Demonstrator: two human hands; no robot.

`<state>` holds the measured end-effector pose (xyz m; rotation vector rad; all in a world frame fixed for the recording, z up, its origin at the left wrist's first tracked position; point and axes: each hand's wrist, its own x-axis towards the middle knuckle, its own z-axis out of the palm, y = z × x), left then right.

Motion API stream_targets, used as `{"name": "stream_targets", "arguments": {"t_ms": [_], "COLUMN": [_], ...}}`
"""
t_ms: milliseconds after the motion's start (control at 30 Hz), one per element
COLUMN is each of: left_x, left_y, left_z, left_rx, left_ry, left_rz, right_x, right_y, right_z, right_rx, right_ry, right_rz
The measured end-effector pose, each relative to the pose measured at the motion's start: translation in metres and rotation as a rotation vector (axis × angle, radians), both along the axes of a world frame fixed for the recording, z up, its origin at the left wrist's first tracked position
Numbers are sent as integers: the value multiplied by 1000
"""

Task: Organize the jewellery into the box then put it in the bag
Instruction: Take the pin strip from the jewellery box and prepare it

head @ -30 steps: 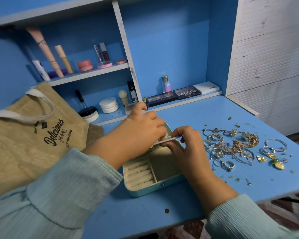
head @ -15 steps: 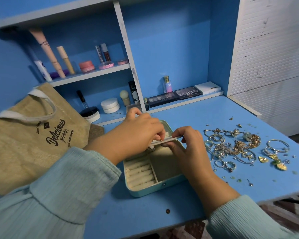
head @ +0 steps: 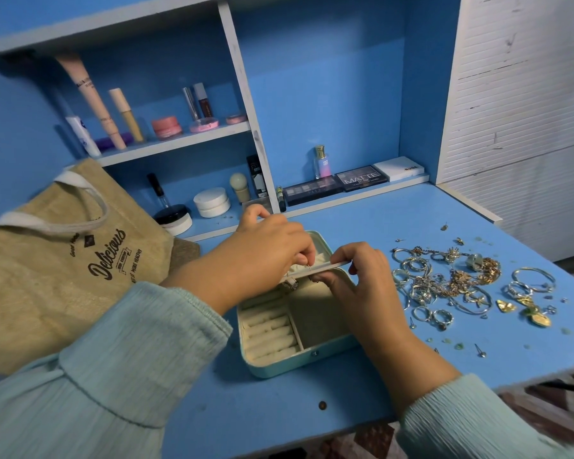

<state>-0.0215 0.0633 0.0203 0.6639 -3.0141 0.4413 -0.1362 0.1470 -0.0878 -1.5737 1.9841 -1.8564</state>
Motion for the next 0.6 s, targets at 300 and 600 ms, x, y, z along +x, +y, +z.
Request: {"name": "stream_targets", "arguments": {"t_ms": [300,600], "left_x": [1,3], "left_y": [0,4], "left_z": [0,0], "left_rx": [-40,-111], "left_ry": [2,2], "left_rz": [-30,-81], "right_x": [0,0], "right_y": [0,0], "right_z": [0,1], "right_rx": [0,-3], "right_ry": [5,11], "right_rz": [2,-6]}}
